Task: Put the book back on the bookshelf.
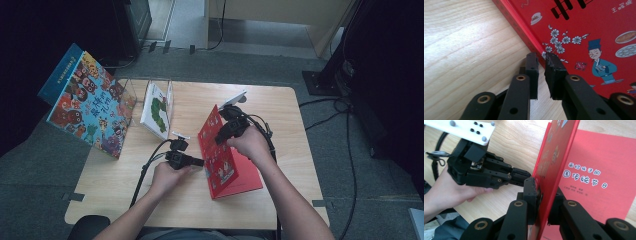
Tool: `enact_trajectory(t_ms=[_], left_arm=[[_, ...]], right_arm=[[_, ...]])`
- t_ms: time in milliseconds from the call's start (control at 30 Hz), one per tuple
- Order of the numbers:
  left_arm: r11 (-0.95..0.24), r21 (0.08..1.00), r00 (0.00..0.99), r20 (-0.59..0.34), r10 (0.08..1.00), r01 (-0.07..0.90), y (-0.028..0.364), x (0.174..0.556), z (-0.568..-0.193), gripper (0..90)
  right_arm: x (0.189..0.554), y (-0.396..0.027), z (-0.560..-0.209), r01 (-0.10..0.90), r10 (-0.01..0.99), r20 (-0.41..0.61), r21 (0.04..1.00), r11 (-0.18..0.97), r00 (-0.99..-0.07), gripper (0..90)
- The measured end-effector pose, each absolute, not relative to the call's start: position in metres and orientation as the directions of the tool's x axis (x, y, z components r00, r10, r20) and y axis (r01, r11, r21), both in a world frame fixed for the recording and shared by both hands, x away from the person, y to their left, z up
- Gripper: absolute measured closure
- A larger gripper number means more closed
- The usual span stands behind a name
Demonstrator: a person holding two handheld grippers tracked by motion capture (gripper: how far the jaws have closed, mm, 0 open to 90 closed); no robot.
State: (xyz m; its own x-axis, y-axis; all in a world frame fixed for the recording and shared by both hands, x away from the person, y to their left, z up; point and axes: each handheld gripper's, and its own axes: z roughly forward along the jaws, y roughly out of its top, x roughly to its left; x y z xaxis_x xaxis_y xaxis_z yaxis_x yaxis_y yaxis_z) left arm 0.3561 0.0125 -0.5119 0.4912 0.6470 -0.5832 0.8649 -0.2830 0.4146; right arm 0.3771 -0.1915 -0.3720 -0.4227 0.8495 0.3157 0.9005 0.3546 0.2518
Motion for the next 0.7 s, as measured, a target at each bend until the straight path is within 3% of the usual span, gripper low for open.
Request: enact_trajectory(t_ms=[400, 700], left_arm=[[-0.275, 0.469, 0.524, -0.56, 0.642, 0.839, 0.02, 0.358, -0.503, 59.1], [-0.285, 0.51, 0.563, -0.553, 0.614, 0.812, 0.021, 0.356, -0.494, 52.1]], right_arm=[[0.383, -0.183, -0.363, 0.899, 0.861, 0.262, 0.167, 0.405, -0.437, 88.4], [0.382, -0.188, -0.344, 0.871, 0.831, 0.264, 0.186, 0.454, -0.489, 88.5]])
